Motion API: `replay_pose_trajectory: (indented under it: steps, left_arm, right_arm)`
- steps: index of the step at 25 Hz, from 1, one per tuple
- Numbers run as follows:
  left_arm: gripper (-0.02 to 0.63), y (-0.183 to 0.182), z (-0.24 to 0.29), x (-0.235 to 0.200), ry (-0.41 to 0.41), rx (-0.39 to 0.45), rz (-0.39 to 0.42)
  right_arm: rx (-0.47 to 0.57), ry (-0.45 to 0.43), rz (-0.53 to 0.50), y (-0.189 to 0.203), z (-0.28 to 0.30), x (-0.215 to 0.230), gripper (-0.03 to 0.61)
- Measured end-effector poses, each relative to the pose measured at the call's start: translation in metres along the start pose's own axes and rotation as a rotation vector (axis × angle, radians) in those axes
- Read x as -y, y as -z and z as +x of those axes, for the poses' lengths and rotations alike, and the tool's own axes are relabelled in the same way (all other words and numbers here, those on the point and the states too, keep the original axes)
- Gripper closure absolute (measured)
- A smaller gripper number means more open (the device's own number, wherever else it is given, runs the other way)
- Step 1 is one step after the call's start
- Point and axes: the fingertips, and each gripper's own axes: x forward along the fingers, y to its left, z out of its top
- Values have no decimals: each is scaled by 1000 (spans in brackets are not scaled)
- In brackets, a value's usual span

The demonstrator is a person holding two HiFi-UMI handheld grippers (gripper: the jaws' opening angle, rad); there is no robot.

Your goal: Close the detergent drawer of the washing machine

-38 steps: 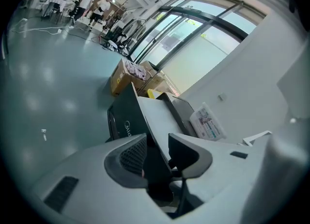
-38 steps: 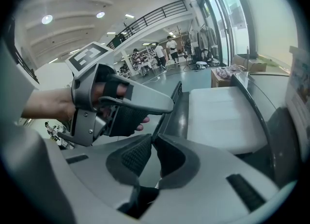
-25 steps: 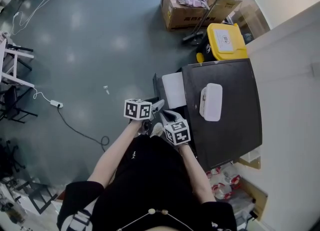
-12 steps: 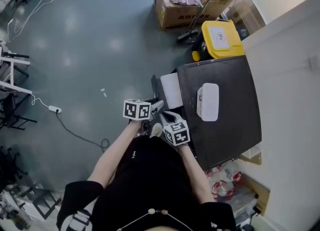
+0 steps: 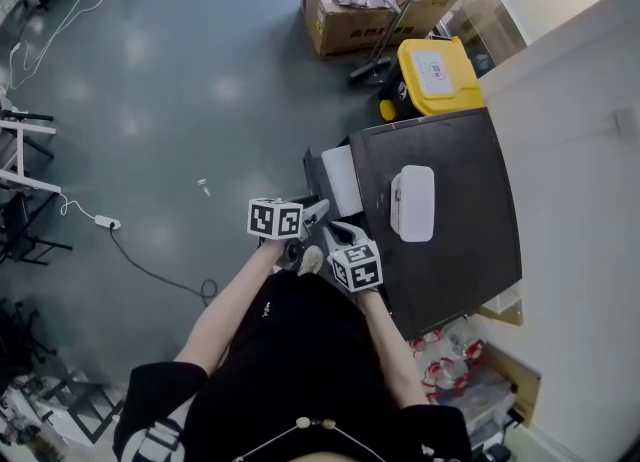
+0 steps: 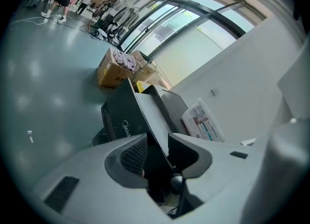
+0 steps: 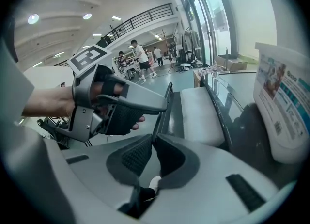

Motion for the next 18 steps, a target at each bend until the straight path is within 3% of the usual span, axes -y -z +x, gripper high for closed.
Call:
replay_pose_trajectory:
  steps: [18]
  left_arm:
    - [477, -6, 23, 12, 37, -24, 15]
  right_arm:
    - [6, 60, 32, -1, -9, 27, 543]
